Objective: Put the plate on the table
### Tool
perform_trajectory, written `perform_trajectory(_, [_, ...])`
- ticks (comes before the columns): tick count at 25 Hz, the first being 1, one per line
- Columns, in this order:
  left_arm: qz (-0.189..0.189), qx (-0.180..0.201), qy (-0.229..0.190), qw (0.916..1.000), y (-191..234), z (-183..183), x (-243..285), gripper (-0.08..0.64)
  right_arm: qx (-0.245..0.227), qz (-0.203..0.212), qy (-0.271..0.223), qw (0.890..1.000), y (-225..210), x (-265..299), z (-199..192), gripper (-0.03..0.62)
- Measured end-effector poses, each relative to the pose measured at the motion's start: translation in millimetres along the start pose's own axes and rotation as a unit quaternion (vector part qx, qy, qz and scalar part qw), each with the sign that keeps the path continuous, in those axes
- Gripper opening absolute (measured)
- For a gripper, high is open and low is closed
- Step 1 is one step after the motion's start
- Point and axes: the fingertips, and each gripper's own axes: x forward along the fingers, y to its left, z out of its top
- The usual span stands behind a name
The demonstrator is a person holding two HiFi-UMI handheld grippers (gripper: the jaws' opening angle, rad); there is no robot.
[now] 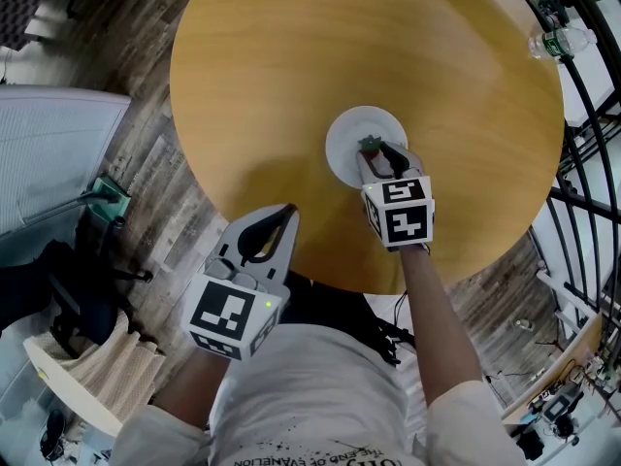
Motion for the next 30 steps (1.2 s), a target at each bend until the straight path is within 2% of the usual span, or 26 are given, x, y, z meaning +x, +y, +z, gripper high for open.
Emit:
perform_trajectory(13, [0.000,0.008,-0.005,1.0000,-11.2,6.0,-4.8,0.023,0.012,0.005,-0.015,1.000,1.5,-19.1,9.9,0.176])
perform_trajectory(20, [0.001,0.021,-0.015,0.9997,-25.6,13.6,-8.6,0.021,0.021,0.013,-0.051,0.998,1.9,-48.7,24.6,0.174])
perform_trajectory(26, [0.003,0.036,-0.038,0.9986,-27.9,31.8,-26.0,0.022,0.008,0.003,-0.104,0.995,10.6,-98.9,53.1,0.108])
perform_trajectory(30, [0.000,0.052,-0.053,0.9972,-42.0,41.2,-39.3,0.022,0.005,0.004,-0.137,0.991,17.5,-140.1,58.7,0.059])
